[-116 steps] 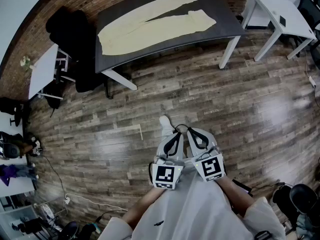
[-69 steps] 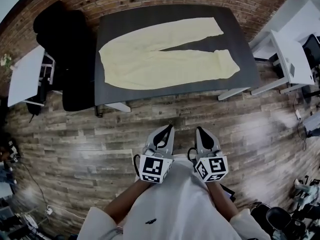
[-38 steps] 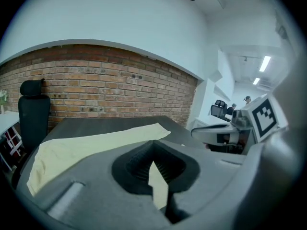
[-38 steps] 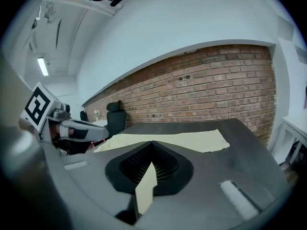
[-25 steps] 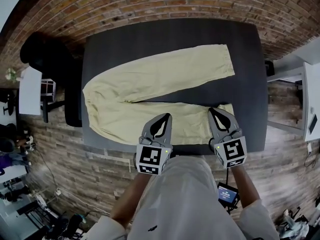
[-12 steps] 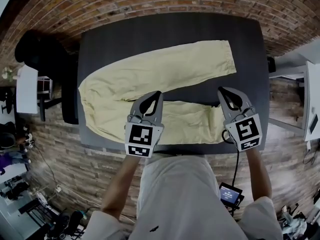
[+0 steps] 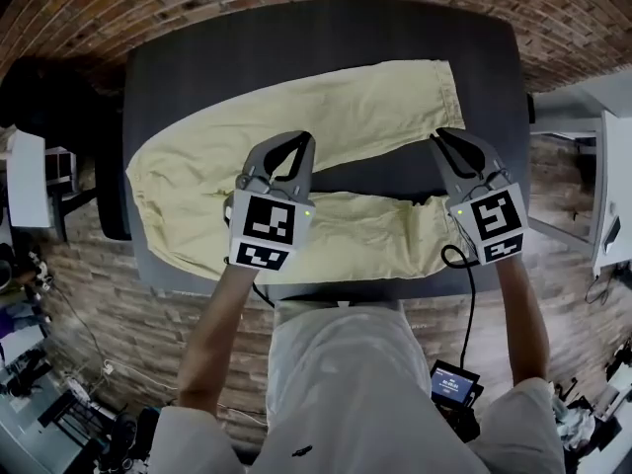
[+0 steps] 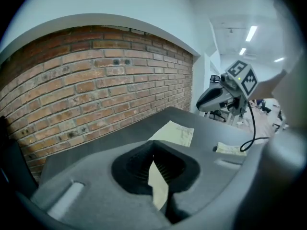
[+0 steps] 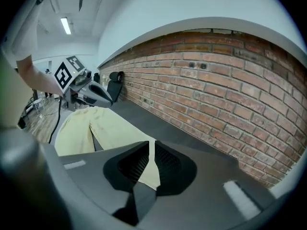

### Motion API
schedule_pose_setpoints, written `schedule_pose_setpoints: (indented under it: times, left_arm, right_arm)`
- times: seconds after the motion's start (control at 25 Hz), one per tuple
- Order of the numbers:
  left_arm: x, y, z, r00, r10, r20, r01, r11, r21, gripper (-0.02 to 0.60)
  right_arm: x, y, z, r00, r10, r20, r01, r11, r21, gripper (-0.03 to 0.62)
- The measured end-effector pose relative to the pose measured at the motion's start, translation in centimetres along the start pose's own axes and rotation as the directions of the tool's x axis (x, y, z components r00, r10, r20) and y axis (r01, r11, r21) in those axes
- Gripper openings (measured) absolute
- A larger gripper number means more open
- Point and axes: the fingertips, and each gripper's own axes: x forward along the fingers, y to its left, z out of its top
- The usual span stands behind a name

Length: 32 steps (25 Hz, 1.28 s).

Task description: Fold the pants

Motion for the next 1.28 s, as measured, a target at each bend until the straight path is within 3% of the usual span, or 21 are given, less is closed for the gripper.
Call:
schedule_pose_setpoints:
  times: [0.36,0.44,0.6,0.72,0.84,1.0,1.28]
  left_arm:
    - [8.0,3.5,-1.5,0.997,-0.055,-0.049,0.058,0.996,0.071,0.009]
    - [9.4,4.4,-2.2,0.995,-0.078,-0.069,0.084,0.994,0.074,0.075]
    - [11.7,6.4,-3.2,0.993,-0.082,-0.081,0.09,0.991,0.096,0.077]
    - [13.4,7.5,-4.4,0.99,-0.094,-0.104,0.106,0.988,0.116,0.086]
    - [14.6,8.2,-5.4,0.985,-0.115,-0.129,0.133,0.981,0.141,0.097]
    - [16.5,9.0,-6.5,0.976,-0.153,-0.156,0.175,0.974,0.142,0.103]
    - [19.8,9.1,-9.8,0.94,-0.196,-0.28,0.271,0.927,0.26,0.133]
  right_arm:
    - [5.0,-4.2,-1.0,0.993,0.003,-0.117,-0.019,0.991,-0.129,0.037]
    - [6.1,-5.1,-1.3,0.99,0.008,-0.144,-0.031,0.987,-0.158,0.034]
    - [8.4,-7.1,-2.7,0.982,0.003,-0.19,-0.041,0.979,-0.198,0.035]
    - [10.0,-8.2,-4.0,0.975,-0.003,-0.224,-0.047,0.975,-0.217,0.048]
    - [11.6,-8.9,-5.0,0.968,0.011,-0.251,-0.069,0.972,-0.223,0.106]
    - [14.0,-10.1,-6.2,0.96,0.015,-0.279,-0.085,0.967,-0.241,0.104]
    - [18.2,-12.0,-9.8,0.941,0.023,-0.337,-0.13,0.945,-0.3,0.104]
